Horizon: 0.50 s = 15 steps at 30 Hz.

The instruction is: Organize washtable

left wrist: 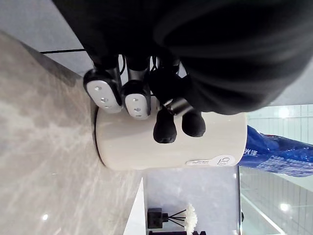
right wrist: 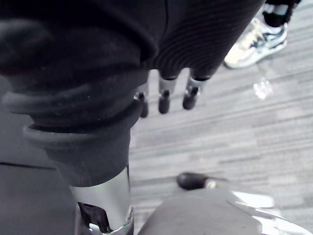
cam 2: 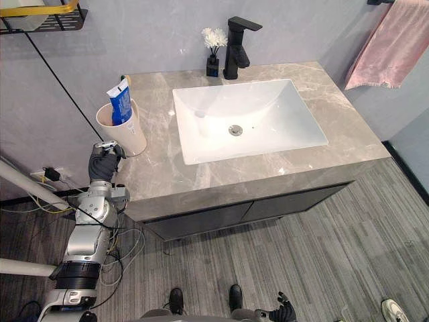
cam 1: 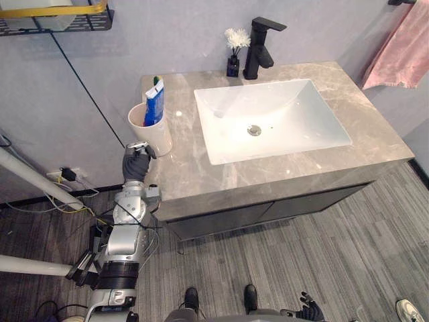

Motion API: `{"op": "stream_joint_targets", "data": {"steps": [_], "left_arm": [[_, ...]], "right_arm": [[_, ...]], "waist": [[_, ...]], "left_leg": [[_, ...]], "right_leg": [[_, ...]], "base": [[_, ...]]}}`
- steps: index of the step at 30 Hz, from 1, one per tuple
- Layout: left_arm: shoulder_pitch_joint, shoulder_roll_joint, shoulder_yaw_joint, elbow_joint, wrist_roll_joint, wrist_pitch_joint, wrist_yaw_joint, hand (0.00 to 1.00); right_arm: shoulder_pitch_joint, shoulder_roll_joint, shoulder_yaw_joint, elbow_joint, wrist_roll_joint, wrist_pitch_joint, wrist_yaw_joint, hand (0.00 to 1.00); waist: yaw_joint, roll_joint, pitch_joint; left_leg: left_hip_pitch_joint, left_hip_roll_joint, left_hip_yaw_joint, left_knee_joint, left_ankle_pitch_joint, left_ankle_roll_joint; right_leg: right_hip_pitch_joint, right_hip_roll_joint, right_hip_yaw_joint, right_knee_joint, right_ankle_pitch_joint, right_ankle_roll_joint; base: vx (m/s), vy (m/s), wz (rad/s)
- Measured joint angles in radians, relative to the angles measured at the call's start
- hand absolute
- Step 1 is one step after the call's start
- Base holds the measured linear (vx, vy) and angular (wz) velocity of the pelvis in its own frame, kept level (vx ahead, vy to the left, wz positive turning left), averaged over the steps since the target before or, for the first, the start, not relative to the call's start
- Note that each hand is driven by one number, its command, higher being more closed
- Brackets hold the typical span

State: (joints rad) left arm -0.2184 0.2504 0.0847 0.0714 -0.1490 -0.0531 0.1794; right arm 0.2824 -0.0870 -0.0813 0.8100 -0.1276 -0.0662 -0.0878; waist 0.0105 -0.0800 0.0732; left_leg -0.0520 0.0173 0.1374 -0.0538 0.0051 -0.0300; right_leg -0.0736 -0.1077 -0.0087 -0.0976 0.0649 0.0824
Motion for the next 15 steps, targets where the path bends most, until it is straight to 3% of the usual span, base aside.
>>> {"op": "stream_joint_targets", "data": {"steps": [15], "left_arm": [[-0.007, -0.005, -0.104, -0.001, -0.018, -0.003, -0.008, 1.00]], "right_arm": [[0.000, 0.002, 0.000, -0.002, 0.000, -0.002, -0.001, 0.00]], "waist": [[-0.008, -0.005, 0.000]], "left_leg": [[-0.016, 0.000, 0.001, 0.000, 0.000, 0.000]], "right_leg": [[-0.018, 0.000, 0.000, 0.000, 0.000, 0.000]], "base": [[0.00, 0.000, 0.00]]}}
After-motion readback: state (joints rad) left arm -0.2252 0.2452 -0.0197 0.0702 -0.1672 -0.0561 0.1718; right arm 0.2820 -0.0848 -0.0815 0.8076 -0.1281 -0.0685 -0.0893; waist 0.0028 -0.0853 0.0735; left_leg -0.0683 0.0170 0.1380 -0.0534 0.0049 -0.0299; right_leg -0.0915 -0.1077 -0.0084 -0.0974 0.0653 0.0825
